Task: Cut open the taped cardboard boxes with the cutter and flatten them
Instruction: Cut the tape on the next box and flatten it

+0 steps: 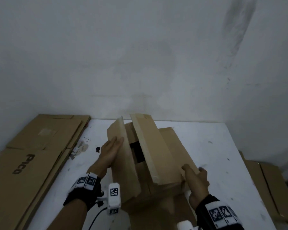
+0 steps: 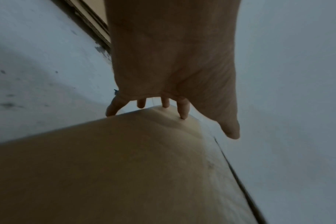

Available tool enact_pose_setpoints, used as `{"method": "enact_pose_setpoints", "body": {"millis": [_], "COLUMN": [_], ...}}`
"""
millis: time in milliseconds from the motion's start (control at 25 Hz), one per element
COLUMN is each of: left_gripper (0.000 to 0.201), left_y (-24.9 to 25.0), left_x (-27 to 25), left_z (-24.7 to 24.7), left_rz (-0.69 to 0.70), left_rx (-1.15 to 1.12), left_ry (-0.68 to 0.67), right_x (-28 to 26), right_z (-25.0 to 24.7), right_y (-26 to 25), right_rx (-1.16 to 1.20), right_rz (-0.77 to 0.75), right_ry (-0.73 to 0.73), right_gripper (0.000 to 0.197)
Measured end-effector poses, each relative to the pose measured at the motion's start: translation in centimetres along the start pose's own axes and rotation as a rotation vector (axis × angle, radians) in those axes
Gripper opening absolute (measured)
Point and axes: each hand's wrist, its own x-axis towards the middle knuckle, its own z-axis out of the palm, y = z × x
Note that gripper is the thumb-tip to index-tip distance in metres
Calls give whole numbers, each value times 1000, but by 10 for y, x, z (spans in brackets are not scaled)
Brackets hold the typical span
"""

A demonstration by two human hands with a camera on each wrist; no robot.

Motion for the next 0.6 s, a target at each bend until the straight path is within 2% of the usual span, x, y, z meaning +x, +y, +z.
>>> {"method": "enact_pose_setpoints", "body": {"millis": [40,120,240,360,480,520,600], "left_gripper": [86,101,117,131,139,140,142], "left_y": [-8,-21,-25,-23,-20,-19,-21], "left_x": [1,2,0,-2,-1,-1,-1], "left_z": [7,21,28,27,31,33,36], "left_rz": [20,60,62,41,47,46,42], "left_rx": [125,323,368,437,532,555,576], "left_ry": [-19,-59,-62,-84,-88,-79,-59], "right_x": [-7,-21,-17,-16,-13,-14,-16], "right_z": [3,10,22,31,33,32,25], "right_y": [-7,-26,-31,-30,-27,-27,-31], "right_rx": [-43,-165,-539,-828,-978,-1018,-952], "right_rz": [-110,-290,-474,-518,-516,-530,-553], "right_ry": [-37,-184,-392,-448,-424,-428,-456], "right_gripper": [76,65,76,103,147,148,126]}}
